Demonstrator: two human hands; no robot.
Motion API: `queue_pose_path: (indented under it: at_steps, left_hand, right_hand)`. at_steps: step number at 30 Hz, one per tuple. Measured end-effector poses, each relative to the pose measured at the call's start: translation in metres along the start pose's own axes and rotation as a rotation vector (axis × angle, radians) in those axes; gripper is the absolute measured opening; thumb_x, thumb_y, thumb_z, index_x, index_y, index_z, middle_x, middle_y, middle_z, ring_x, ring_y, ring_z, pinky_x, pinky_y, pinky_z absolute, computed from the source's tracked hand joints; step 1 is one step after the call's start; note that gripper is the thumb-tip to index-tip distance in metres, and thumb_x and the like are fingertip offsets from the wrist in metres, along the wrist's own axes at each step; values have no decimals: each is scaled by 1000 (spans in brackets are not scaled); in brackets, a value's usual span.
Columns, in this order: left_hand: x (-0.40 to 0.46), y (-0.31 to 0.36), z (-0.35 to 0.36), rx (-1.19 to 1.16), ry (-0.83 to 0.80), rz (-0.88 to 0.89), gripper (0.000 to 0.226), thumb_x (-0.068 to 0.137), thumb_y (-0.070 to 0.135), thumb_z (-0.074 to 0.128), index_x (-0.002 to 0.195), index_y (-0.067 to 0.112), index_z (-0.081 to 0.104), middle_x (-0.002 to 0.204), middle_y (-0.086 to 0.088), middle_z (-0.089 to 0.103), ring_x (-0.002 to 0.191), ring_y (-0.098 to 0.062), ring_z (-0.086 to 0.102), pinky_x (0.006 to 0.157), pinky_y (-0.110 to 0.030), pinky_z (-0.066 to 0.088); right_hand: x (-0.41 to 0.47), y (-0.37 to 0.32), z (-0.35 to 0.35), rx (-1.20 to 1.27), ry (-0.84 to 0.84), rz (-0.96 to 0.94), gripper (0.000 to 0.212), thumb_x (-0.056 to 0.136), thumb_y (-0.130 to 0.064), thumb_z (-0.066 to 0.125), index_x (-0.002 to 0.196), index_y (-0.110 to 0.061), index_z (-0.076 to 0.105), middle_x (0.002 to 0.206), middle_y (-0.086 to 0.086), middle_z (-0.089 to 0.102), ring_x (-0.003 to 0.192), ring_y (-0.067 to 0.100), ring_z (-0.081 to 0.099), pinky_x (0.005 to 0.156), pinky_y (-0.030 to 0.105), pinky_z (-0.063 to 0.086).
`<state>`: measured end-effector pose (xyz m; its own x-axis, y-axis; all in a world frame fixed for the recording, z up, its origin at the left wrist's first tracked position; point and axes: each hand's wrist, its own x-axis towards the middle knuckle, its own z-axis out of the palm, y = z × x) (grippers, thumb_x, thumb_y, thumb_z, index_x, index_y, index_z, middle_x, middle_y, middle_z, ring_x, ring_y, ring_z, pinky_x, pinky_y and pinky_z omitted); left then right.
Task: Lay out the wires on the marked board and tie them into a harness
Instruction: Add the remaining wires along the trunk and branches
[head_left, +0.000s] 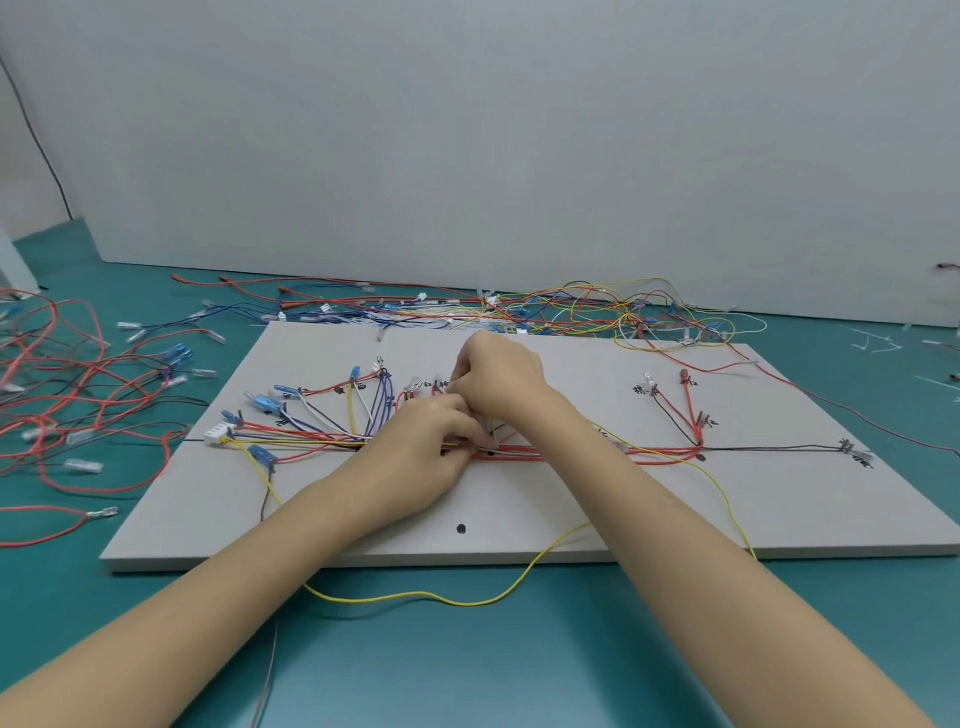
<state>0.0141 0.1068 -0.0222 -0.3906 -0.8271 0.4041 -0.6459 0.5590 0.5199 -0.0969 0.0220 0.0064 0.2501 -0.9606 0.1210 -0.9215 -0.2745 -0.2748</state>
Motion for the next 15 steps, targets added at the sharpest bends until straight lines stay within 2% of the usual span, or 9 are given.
queue_pose_path:
  at_steps: [4, 7, 10, 14, 15]
  left_hand:
    - [1, -1, -8, -114, -20, -72, 28, 78, -8, 62, 86, 12, 80, 91, 4, 73, 90, -2, 61, 83, -7, 41]
    - [1, -2, -13, -201, -18, -161, 35, 74, -11, 57, 80, 15, 80, 85, 8, 74, 87, -3, 65, 79, -8, 46]
    - [0, -1, -14, -172, -14, -175, 42, 69, -15, 51, 72, 17, 78, 77, 8, 72, 78, -2, 65, 69, -8, 45]
    - [1, -9, -20, -104, 76, -202, 40, 70, -13, 50, 61, 21, 70, 70, 5, 69, 72, -8, 63, 70, -23, 49]
    - [2, -10, -21, -99, 110, -211, 40, 70, -13, 50, 59, 22, 68, 68, 6, 68, 72, -8, 62, 70, -23, 49]
  right_hand:
    - [-6, 3, -6, 90, -63, 29, 15, 83, -20, 66, 94, -17, 75, 96, 6, 71, 92, 30, 63, 70, 29, 41]
    - [-11, 4, -9, 115, -83, 30, 14, 81, -19, 66, 91, -17, 75, 94, 6, 72, 92, 30, 64, 71, 29, 43]
    - [-15, 2, -11, 111, -81, 38, 16, 79, -16, 66, 92, -18, 75, 97, 5, 72, 94, 30, 63, 71, 29, 40]
    - [-19, 2, -13, 112, -96, 45, 15, 79, -15, 66, 91, -18, 75, 95, 5, 72, 93, 29, 64, 70, 28, 40]
    - [-20, 2, -14, 111, -100, 45, 15, 79, -15, 66, 92, -18, 75, 95, 5, 72, 93, 29, 64, 70, 28, 40]
